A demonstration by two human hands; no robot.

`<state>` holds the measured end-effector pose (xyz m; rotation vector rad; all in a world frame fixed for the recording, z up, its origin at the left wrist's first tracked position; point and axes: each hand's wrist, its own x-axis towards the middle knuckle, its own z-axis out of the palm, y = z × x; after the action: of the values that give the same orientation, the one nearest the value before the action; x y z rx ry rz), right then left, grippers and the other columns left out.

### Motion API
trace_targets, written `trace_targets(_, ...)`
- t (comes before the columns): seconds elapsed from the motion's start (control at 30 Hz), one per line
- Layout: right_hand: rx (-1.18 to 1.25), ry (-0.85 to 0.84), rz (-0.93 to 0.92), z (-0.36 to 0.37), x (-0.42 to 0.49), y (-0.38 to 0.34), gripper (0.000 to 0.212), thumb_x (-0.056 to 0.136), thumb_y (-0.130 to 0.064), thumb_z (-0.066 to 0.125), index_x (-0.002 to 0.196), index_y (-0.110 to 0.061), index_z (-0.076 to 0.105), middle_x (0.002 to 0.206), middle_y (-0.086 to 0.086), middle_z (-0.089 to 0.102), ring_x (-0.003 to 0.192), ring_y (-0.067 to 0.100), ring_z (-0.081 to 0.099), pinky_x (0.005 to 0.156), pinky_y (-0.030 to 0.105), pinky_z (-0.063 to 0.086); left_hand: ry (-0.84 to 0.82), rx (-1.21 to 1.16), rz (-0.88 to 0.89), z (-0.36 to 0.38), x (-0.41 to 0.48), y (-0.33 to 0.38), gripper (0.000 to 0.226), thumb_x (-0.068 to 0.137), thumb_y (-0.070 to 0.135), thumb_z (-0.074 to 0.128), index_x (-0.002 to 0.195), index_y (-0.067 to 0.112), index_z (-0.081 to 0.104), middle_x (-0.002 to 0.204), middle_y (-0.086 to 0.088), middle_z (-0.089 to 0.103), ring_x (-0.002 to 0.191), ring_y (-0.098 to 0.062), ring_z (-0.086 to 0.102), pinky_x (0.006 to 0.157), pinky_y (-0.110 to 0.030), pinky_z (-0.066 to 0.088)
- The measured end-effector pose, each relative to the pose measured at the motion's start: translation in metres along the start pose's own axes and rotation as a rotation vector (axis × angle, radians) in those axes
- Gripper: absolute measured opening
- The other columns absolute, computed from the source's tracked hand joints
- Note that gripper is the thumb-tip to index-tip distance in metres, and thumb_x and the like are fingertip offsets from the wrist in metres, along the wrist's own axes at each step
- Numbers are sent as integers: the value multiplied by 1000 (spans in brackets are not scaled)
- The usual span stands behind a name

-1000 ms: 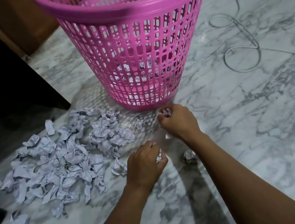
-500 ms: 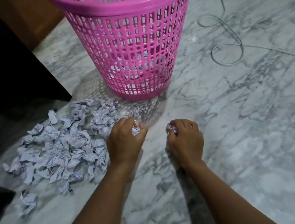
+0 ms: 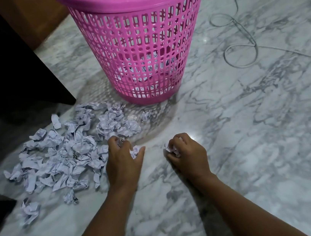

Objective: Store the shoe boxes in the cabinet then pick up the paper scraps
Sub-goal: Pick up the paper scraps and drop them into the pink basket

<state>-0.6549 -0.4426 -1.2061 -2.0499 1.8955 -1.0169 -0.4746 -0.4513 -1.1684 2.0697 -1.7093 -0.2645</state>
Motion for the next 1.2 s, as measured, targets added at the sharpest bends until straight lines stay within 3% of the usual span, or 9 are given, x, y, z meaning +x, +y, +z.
trace_targets(0.07,10,-9,-32,0,6,2,27,62,-13,82,70,-20,57,81,-8,59,56,12,49,44,21,33,-14,19,-4,4,-1,-5,34,79,44,75,79,15,56,126,-7,52,99,-28,59,59,-32,50)
trace_targets(0.2,71,-50,14,5,29,-1,33,56,-12,85,68,-19,55,77,-5,59,54,19,54,43,25,39,9,46,33,11,-1,-10,31,78,36,76,80,12,57,96,-7,58,89,-29,55,56,-30,43)
trace_targets(0.4,155,-252,37,16,100,-37,23,73,-20,79,89,-17,64,102,5,65,83,28,64,67,35,52,97,63,98,20,-11,-18,29,74,23,79,75,9,54,83,-11,56,83,-31,50,66,-41,49)
trace_targets(0.6,-113,-402,-70,54,122,-48,40,91,-41,57,125,-20,55,128,5,56,113,26,54,88,40,52,93,144,84,24,-17,-17,28,71,24,79,85,9,60,90,-11,60,89,-31,51,69,-42,49)
trace_targets(0.73,-103,-244,-105,62,113,-45,46,88,-54,48,115,-19,59,120,3,62,107,25,56,83,41,54,94,143,97,26,-17,-18,27,69,21,78,83,8,59,89,-13,58,91,-35,53,73,-45,49)
trace_targets(0.8,-123,-320,-110,64,117,-46,58,85,-71,43,116,-24,58,127,-1,59,116,23,54,91,41,52,103,111,105,27,-17,-19,26,69,19,77,83,7,58,88,-14,57,88,-36,53,75,-45,49)
trace_targets(0.9,-169,-506,-107,64,123,-47,82,77,-86,38,141,-35,43,156,-6,39,142,23,36,110,43,42,121,79,109,29,-18,-22,21,71,21,71,81,8,57,87,-13,56,85,-35,51,74,-45,48)
trace_targets(1.03,-208,-601,-234,61,128,-55,73,90,-72,42,153,-43,21,163,-10,23,147,22,23,115,38,29,124,57,121,31,-18,-23,19,75,27,57,80,8,57,84,-12,55,82,-34,51,71,-44,48)
trace_targets(1.2,-234,-679,-320,56,135,-63,53,98,-60,39,148,-43,36,159,-9,33,147,21,25,113,32,27,126,-28,90,31,-17,-22,32,75,32,56,100,12,52,91,-9,58,88,-31,52,77,-43,49)
